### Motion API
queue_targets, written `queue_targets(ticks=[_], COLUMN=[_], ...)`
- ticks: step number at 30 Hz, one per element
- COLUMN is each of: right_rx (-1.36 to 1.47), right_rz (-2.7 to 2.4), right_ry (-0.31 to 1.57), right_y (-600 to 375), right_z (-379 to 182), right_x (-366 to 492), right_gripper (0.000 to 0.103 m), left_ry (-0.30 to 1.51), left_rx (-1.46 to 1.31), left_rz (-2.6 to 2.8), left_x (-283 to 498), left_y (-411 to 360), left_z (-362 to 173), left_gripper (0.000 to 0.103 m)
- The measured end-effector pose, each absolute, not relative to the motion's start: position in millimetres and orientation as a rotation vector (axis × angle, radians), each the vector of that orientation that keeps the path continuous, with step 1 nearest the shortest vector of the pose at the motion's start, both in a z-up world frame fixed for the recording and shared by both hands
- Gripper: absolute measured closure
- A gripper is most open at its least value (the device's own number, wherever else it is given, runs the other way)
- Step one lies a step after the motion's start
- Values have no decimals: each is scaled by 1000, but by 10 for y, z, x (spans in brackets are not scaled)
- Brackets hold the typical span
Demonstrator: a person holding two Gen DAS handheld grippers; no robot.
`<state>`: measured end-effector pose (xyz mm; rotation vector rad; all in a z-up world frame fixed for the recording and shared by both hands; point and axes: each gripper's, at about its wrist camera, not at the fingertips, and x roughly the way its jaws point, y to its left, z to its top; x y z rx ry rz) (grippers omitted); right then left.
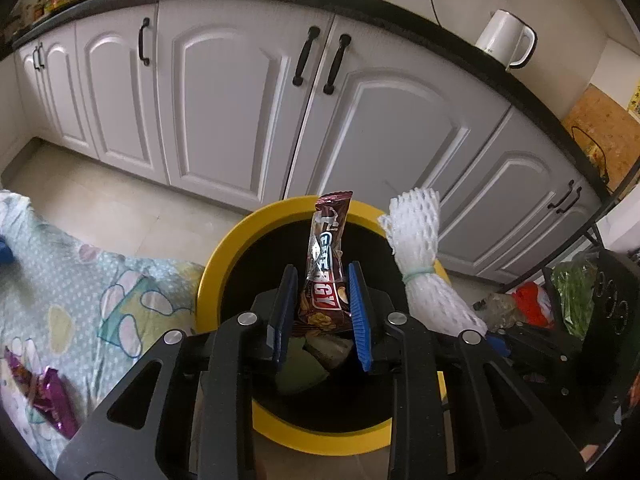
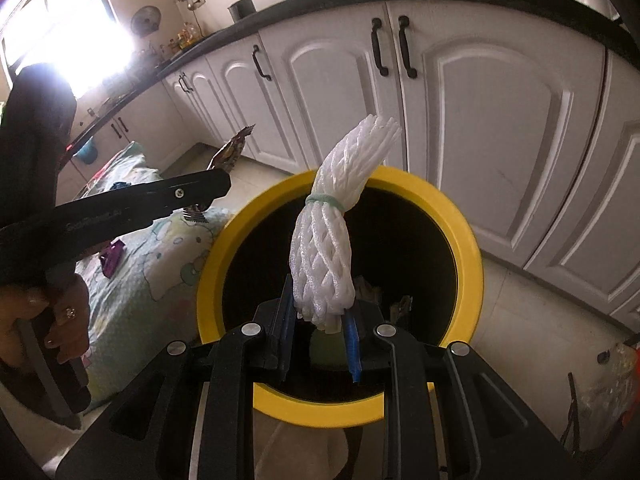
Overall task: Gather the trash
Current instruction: 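Carry the chocolate bar and foam net over the bin and open both tools, then move both open tools back toward the red candy tube and wrappers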
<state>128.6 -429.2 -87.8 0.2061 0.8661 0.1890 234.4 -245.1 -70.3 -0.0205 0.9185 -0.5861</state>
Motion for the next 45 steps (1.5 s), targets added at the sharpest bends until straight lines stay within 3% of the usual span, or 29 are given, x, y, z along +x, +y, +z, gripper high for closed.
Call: queue_targets(ticks=[8, 14, 15, 18, 24, 45], right_rx=[227, 238, 238, 244, 252, 147], right_rz=[172, 158, 155, 141, 117, 99], right_ry=[881, 884, 884, 878, 855, 658], right_y=[-4357, -4391, -4397, -4411, -4464, -4207], right_z=[-922, -915, -912, -893, -839, -376], right_x=[1281, 1273, 1267, 1259, 1223, 981], right_gripper=[80, 72, 68, 58, 48, 23], left_ry=[948, 956, 956, 953, 926, 654], left_rx=[-27, -38, -41, -56, -62, 31], left_rz=[-583, -570, -563, -544, -500, -293], left_x=[2377, 2386, 2382, 2372, 2307, 1705], left_y=[-2481, -2462, -2444, -2386, -2210, -1597], left_z=[-783, -787, -786, -763, -665, -120], left_gripper=[81, 60, 53, 44, 11, 11])
